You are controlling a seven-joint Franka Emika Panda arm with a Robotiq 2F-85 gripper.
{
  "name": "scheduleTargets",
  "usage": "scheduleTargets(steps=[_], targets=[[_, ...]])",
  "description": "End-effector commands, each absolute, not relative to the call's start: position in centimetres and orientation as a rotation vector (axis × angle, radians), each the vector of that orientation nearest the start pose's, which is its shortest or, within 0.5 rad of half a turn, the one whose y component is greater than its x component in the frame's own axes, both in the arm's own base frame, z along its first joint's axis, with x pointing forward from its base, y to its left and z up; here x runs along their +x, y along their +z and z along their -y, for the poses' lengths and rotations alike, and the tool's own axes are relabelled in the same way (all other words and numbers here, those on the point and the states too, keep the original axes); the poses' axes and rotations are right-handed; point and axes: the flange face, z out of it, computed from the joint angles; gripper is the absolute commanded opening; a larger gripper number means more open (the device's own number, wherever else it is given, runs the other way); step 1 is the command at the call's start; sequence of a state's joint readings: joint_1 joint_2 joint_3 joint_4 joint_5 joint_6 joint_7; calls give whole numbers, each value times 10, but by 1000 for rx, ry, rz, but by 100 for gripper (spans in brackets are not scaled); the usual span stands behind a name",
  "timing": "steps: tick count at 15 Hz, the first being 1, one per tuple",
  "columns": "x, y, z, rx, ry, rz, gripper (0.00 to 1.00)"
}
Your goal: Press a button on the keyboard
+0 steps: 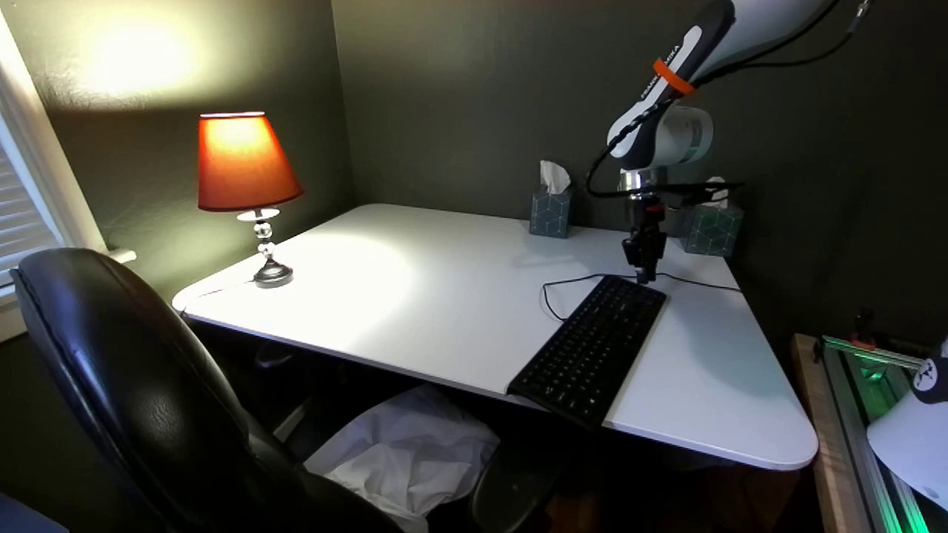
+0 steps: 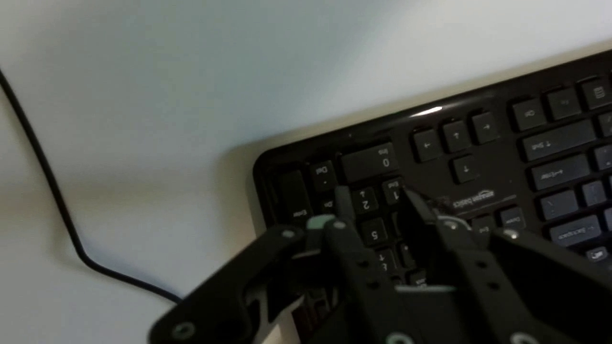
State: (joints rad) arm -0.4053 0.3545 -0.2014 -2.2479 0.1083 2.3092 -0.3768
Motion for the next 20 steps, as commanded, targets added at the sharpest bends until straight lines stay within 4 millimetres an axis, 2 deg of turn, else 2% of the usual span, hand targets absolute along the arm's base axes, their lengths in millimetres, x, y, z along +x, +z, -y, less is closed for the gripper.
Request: scheduleTargets(steps=[1,5,6,13,20], targets=[[406,202,286,-2947,328,-447,62],[401,215,283,-2961,281,-446,93],[399,218,282,-2966,268,-445,98],[389,245,278,-3026,108,-463,100],[378,268,264,-3053,-26,-457,100]])
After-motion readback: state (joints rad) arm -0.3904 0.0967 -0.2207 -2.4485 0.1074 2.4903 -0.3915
